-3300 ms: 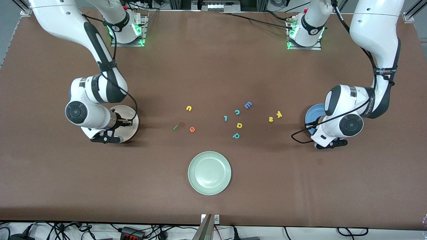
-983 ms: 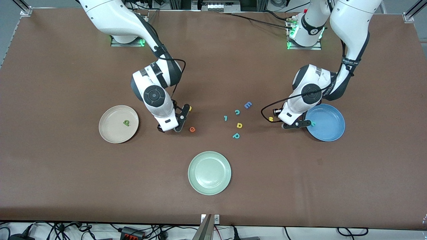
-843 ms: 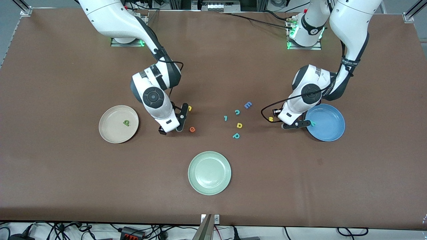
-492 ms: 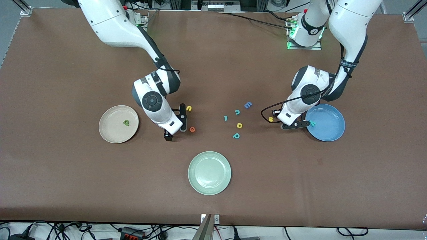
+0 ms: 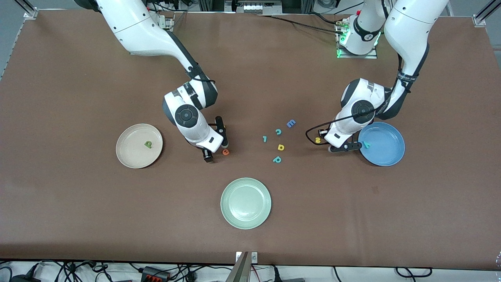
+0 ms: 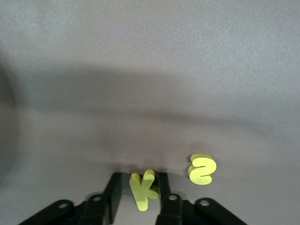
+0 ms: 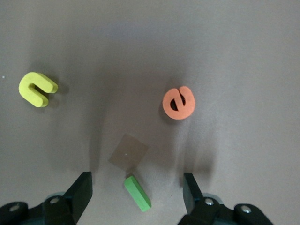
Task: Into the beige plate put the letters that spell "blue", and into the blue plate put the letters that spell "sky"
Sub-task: 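Drop the k on the blue plate while the right gripper drops the stick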
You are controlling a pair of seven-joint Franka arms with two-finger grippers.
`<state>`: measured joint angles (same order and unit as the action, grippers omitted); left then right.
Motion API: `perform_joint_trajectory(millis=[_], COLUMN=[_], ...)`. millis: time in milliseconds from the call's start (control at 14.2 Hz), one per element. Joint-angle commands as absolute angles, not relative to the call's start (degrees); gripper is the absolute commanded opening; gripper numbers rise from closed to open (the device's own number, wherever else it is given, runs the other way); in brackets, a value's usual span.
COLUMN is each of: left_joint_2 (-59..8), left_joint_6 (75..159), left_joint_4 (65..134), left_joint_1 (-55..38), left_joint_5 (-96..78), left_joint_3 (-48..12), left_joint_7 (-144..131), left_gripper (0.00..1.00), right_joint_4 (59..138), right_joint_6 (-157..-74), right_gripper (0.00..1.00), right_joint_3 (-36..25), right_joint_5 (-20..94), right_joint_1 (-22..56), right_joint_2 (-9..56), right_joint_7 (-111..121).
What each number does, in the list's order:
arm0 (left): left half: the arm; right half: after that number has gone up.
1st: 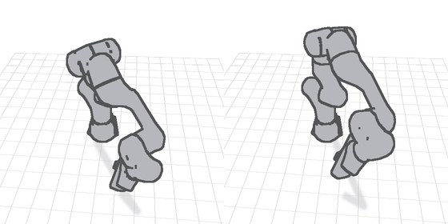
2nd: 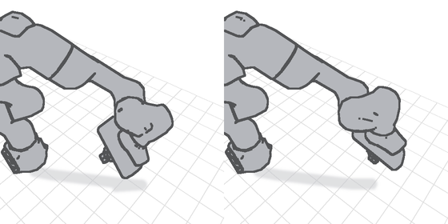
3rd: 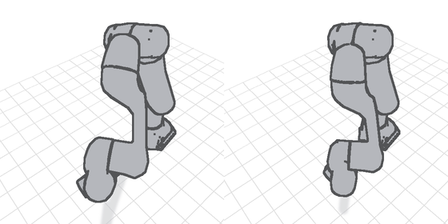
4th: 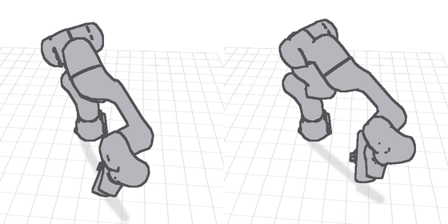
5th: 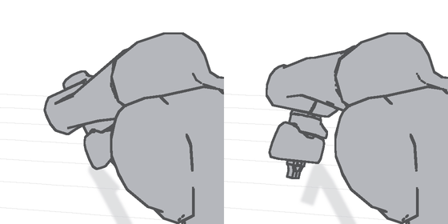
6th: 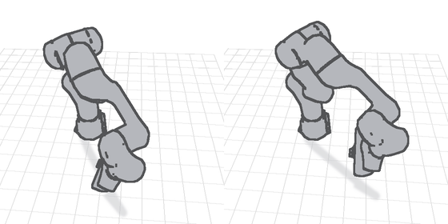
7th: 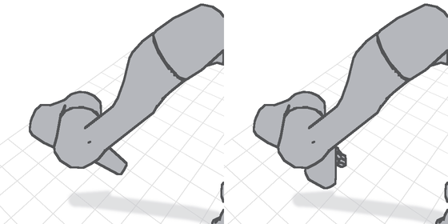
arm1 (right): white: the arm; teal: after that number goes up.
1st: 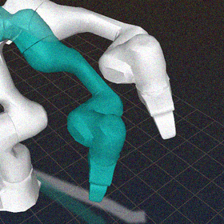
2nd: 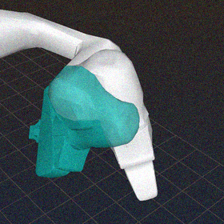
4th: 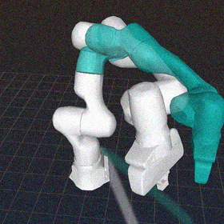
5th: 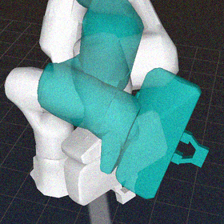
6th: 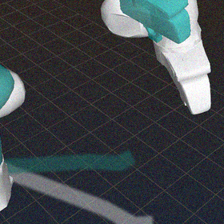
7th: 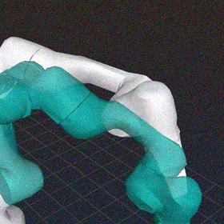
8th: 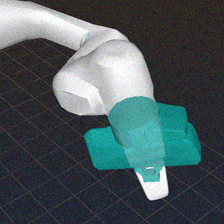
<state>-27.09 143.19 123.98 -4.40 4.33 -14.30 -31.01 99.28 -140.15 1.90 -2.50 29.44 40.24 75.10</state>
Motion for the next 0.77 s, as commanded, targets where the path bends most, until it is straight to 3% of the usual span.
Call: perform_joint_trajectory(millis=[0, 211, 492, 632, 702], left_joint_2=[-27.07, -25.85, -22.77, -22.24, -22.15], left_joint_6=[144.14, 143.35, 135.64, 129.32, 125.98], left_joint_4=[124.19, 123.49, 120.16, 117.17, 115.59], left_joint_1=[-4.22, -3.61, 0.25, 2.80, 4.20], left_joint_5=[5.27, 5.27, 5.27, 5.27, 5.27], left_joint_3=[-14.41, -14.33, -14.06, -14.06, -13.98], left_joint_7=[-31.90, -32.26, -28.05, -25.15, -22.61], left_gripper=[0.18, 0.06, 0.05, 0.05, 0.05], right_joint_4=[99.23, 99.23, 99.23, 99.23, 99.23], right_joint_6=[-141.15, -141.06, -141.06, -140.89, -140.71], right_gripper=[0.79, 0.74, 0.57, 0.47, 0.32], right_joint_3=[2.20, 2.11, 2.02, 1.93, 1.93], right_joint_5=[-2.46, -2.46, -2.90, -2.90, -2.81], right_joint_1=[29.00, 29.00, 28.65, 28.48, 28.48], right_joint_2=[40.52, 40.52, 40.52, 40.52, 40.52], right_joint_7=[79.01, 79.10, 80.32, 82.61, 82.44])
